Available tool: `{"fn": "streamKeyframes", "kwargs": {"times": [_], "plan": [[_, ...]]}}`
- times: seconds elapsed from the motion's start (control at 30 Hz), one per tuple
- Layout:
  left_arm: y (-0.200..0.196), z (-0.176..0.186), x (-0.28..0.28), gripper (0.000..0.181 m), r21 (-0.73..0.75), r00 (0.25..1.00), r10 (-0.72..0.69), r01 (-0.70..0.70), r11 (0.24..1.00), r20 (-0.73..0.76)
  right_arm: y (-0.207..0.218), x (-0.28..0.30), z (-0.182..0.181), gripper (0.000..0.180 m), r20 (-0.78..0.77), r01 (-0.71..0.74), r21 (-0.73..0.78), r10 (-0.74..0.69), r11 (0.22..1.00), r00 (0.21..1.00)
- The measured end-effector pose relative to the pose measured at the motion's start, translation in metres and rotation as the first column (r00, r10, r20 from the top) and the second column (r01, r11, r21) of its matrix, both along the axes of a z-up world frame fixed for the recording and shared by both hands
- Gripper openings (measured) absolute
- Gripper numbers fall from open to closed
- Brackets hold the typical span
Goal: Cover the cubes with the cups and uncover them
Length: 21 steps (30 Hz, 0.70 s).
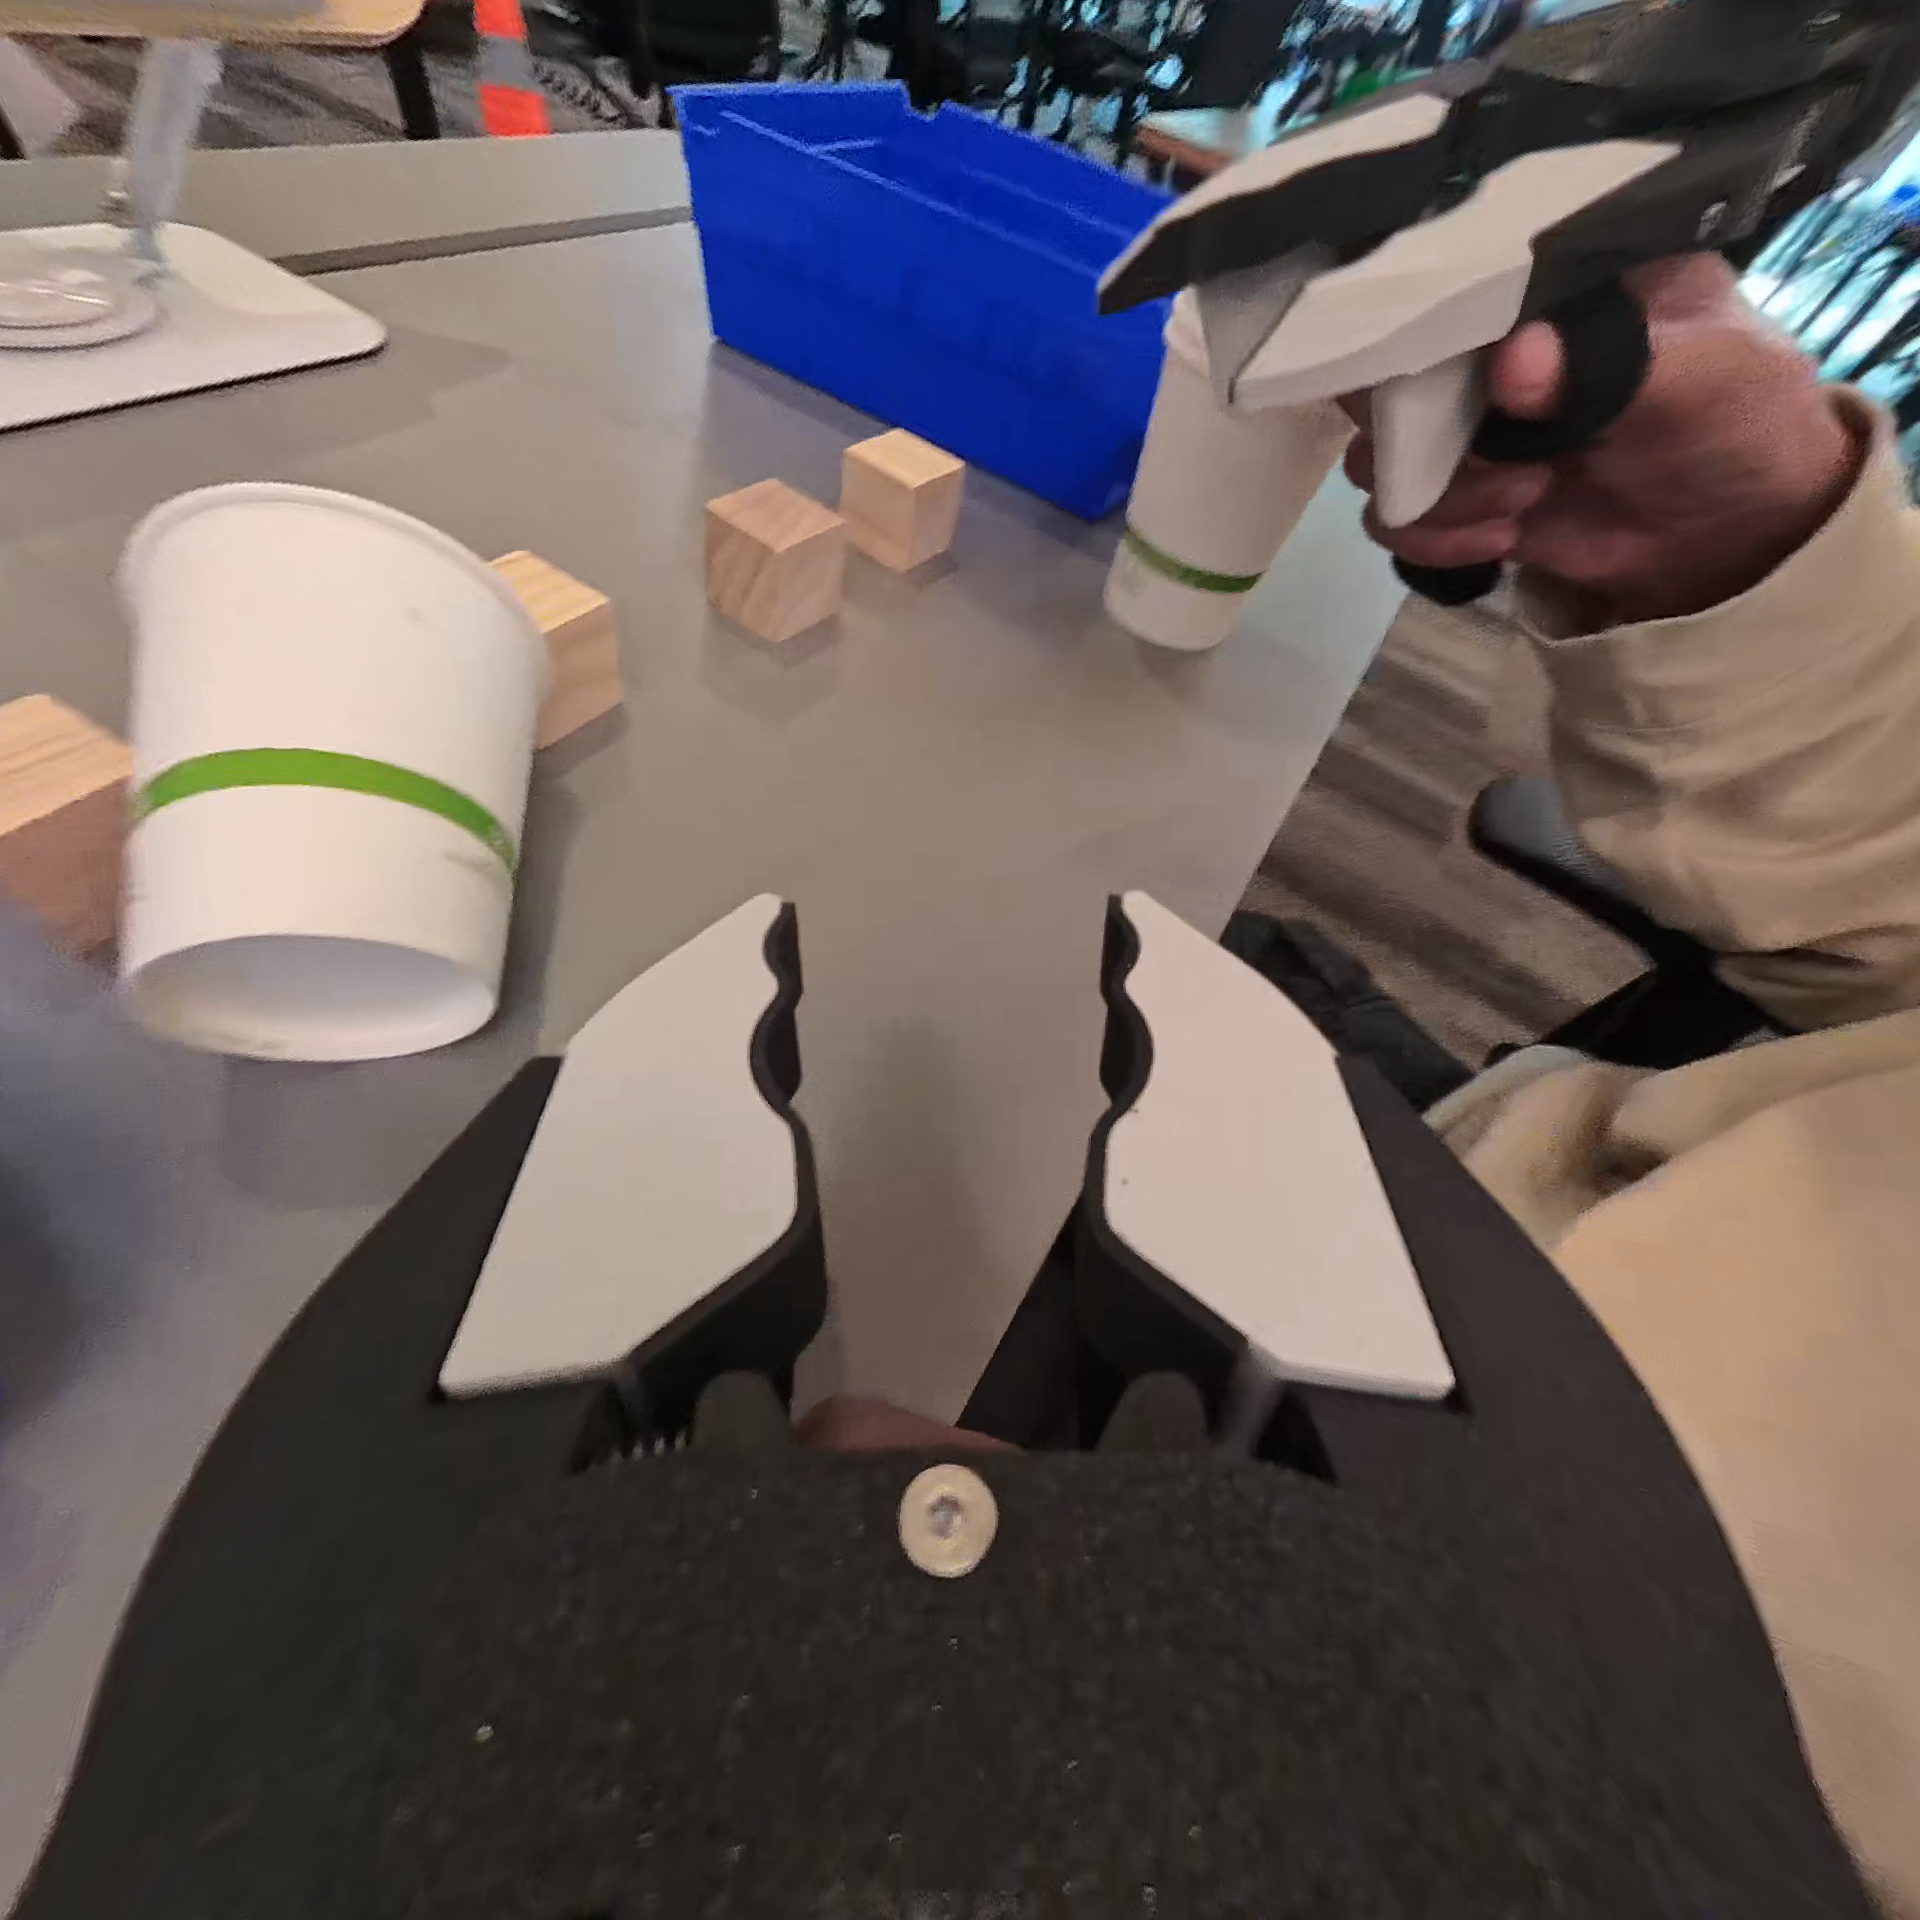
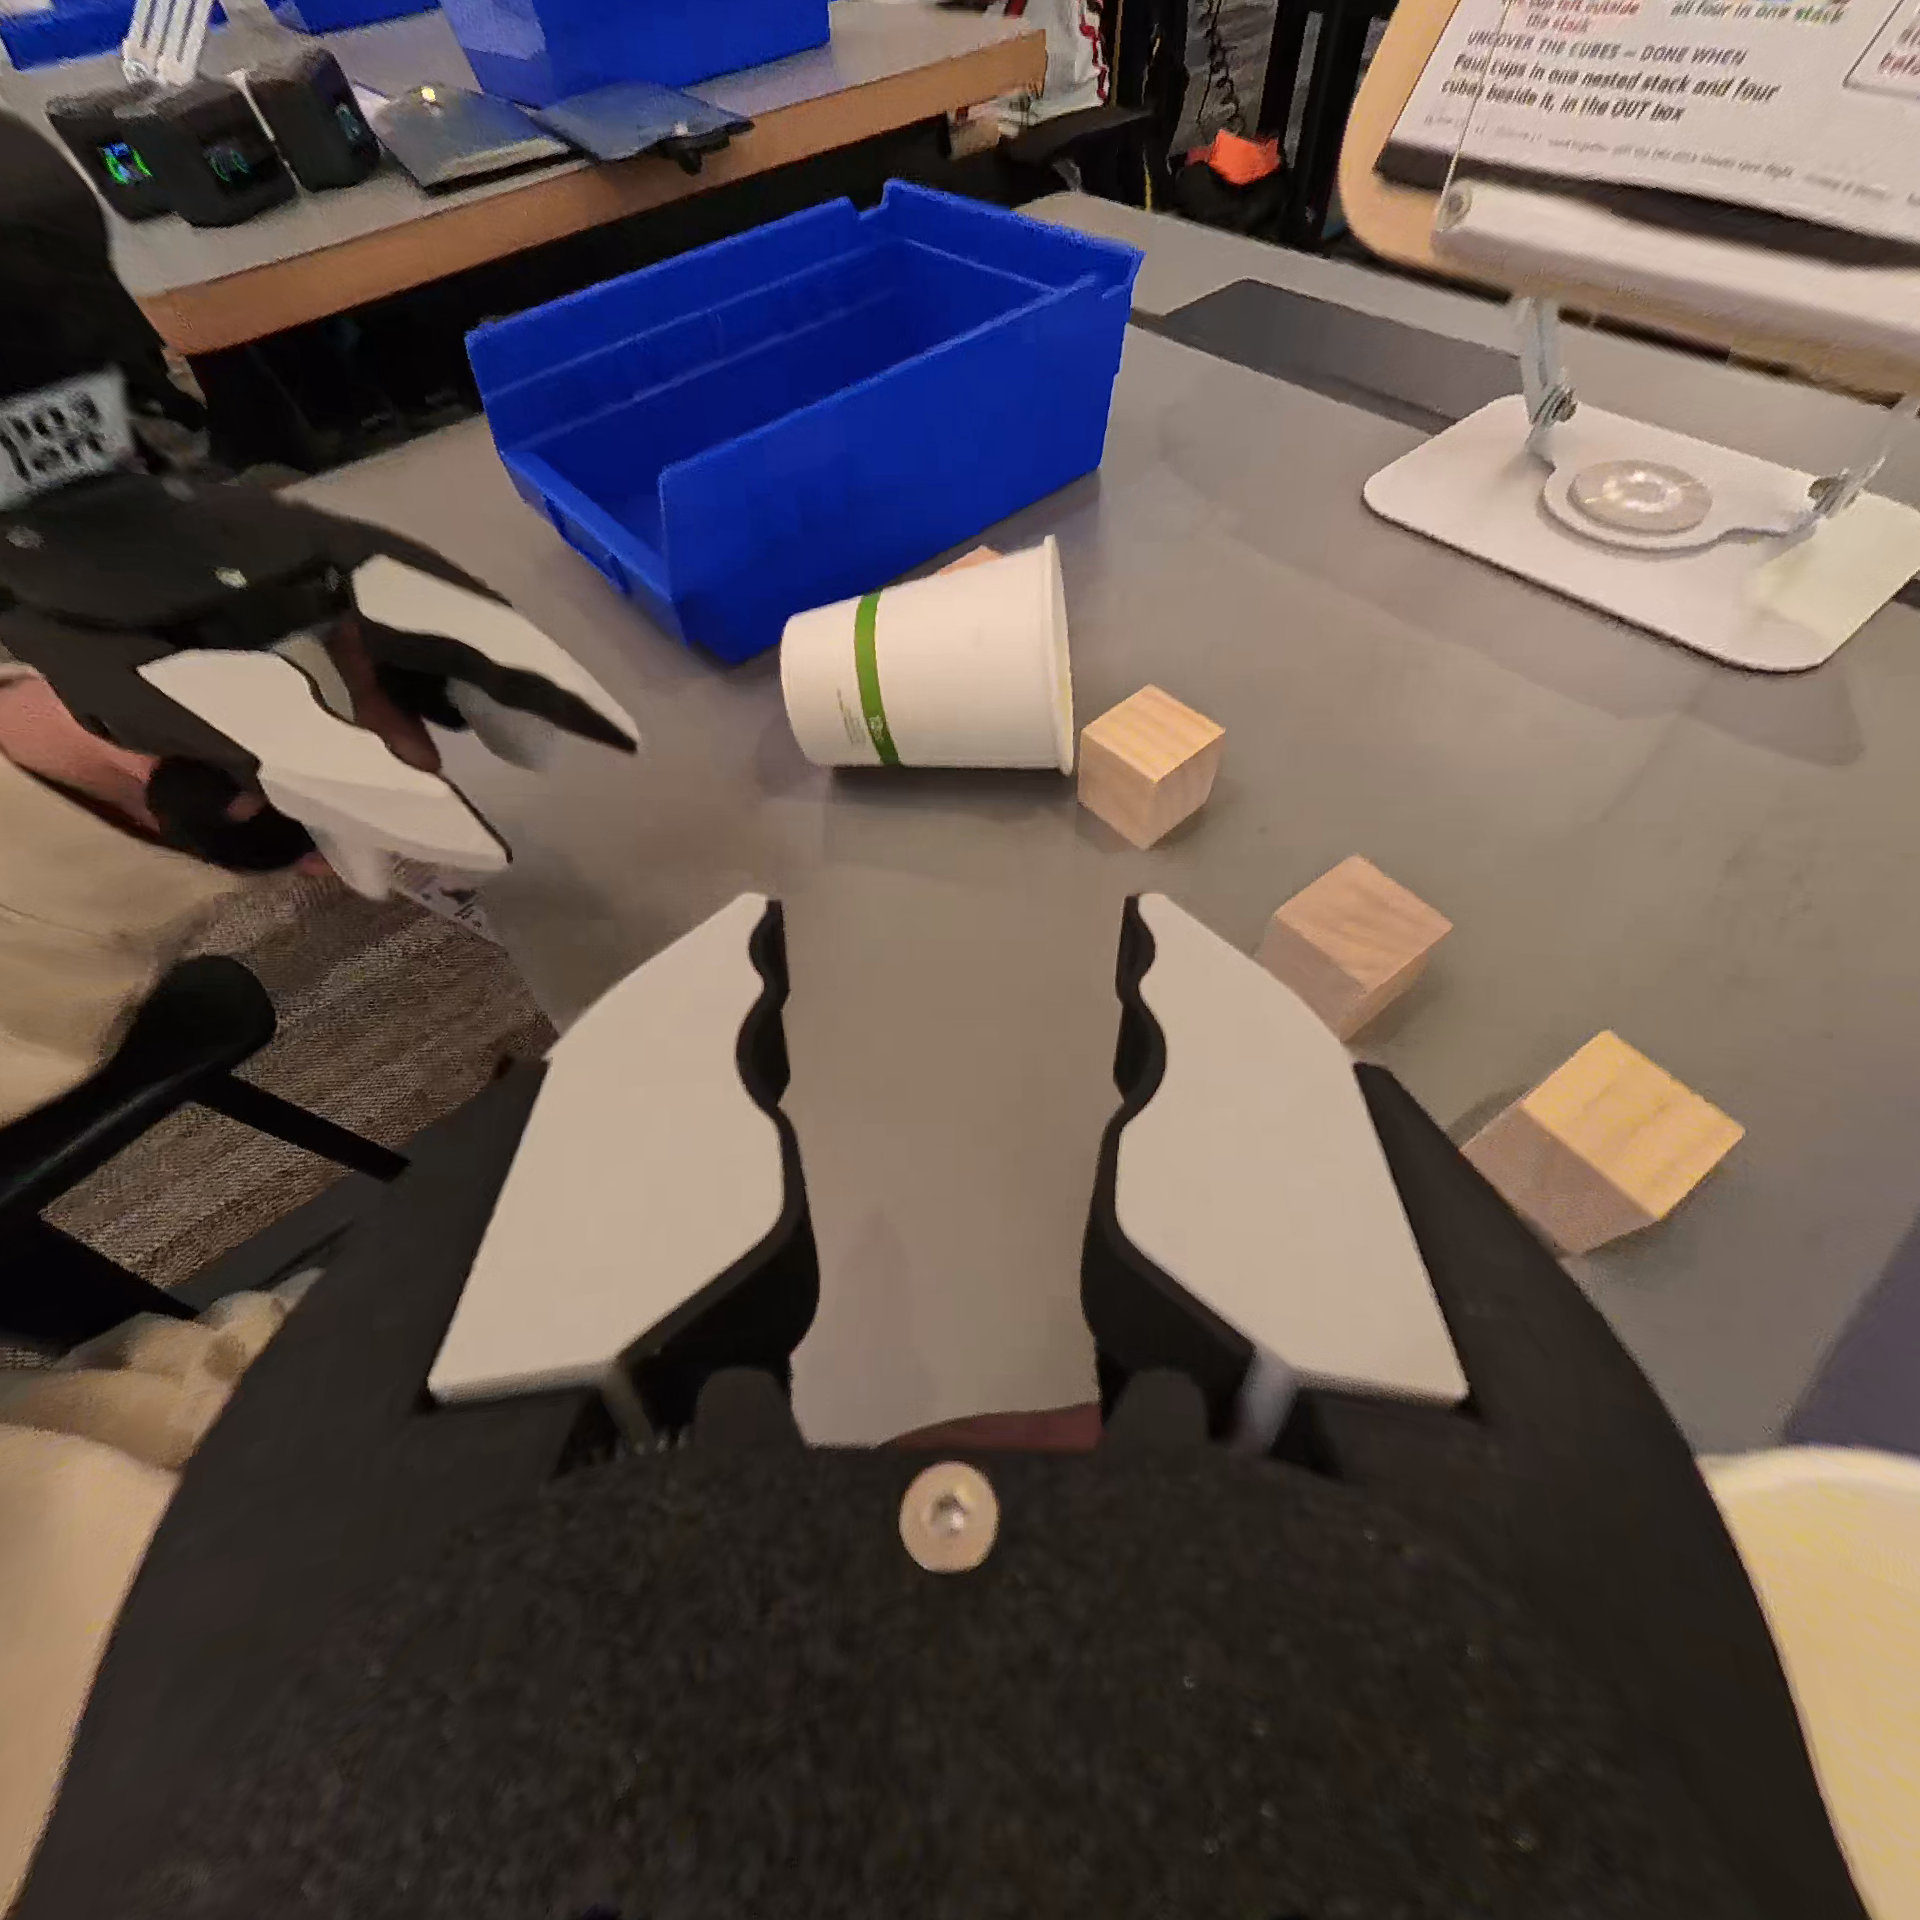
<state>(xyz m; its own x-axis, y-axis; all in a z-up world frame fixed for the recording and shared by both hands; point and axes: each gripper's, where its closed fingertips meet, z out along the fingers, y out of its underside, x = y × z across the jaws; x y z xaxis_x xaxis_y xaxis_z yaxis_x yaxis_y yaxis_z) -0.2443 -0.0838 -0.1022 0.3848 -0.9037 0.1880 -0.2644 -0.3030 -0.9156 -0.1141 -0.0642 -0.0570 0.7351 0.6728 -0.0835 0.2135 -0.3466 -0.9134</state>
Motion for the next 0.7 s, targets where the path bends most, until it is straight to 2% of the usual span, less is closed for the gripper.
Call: {"fn": "streamKeyframes", "kwargs": {"times": [0.07, 0.17, 0.23, 0.3, 0.4, 0.5, 0.53, 0.63, 0.7], "plan": [[0.006, 0.003, -0.004, 0.058, 0.032, 0.997, 0.043, -0.041, 0.999, -0.060, -0.007, -0.003, -0.015, 0.060, 0.040, -0.020, -0.033, 0.021, 0.999, 0.999], [0.042, 0.012, -0.011, 0.061, 0.105, 0.957, 0.207, -0.189, 0.976, -0.202, -0.009, 0.000, -0.023, 0.060, 0.077, -0.006, -0.044, 0.009, 0.999, 0.997], [0.075, 0.016, -0.016, 0.070, 0.211, 0.877, 0.341, -0.282, 0.936, -0.338, -0.011, -0.001, -0.022, 0.060, 0.084, -0.013, -0.052, 0.017, 0.999, 0.996], [0.101, 0.016, -0.013, 0.072, 0.272, 0.801, 0.402, -0.306, 0.912, -0.444, -0.012, -0.001, -0.019, 0.059, 0.100, -0.011, -0.039, 0.015, 0.999, 0.995], [0.118, -0.005, 0.007, 0.080, 0.210, 0.733, 0.328, -0.253, 0.945, -0.595, -0.017, 0.000, -0.015, 0.058, 0.108, -0.023, -0.027, 0.025, 0.999, 0.994], [0.133, -0.037, 0.003, 0.092, 0.207, 0.538, 0.296, -0.220, 0.953, -0.789, -0.018, 0.006, -0.012, 0.057, 0.114, -0.015, -0.016, 0.017, 1.000, 0.993], [0.135, -0.044, 0.004, 0.093, 0.184, 0.503, 0.267, -0.209, 0.960, -0.822, -0.018, 0.007, -0.011, 0.057, 0.110, -0.014, -0.017, 0.015, 1.000, 0.994], [0.150, -0.052, 0.008, 0.095, 0.167, 0.454, 0.256, -0.227, 0.959, -0.853, -0.019, 0.011, -0.008, 0.056, 0.101, -0.007, -0.023, 0.010, 1.000, 0.995], [0.146, -0.065, 0.008, 0.093, 0.090, 0.436, 0.183, -0.226, 0.970, -0.881, -0.019, 0.014, -0.008, 0.056, 0.110, 0.000, -0.024, 0.003, 1.000, 0.994]]}}
